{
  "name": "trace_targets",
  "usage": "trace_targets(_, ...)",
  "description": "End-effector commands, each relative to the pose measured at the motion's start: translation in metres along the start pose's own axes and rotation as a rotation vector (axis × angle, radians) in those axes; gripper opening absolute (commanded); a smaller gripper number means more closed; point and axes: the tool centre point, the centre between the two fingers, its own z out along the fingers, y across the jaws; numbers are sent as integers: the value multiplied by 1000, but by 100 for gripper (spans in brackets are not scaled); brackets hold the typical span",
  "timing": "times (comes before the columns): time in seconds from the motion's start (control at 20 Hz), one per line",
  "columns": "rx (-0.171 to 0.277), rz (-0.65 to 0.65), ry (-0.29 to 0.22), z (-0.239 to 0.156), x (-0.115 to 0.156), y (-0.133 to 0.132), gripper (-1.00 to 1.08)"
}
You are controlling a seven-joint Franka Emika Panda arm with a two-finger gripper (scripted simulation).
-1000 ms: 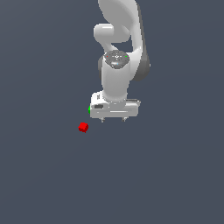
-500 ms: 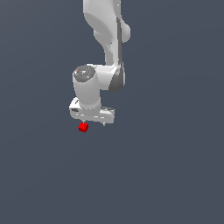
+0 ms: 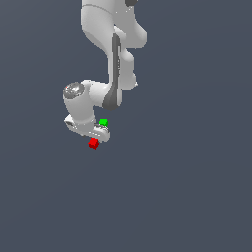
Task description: Stack the red cube on top of the green cube.
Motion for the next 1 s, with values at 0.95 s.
trace_targets(0.95, 3, 2, 1, 49, -1, 0, 100)
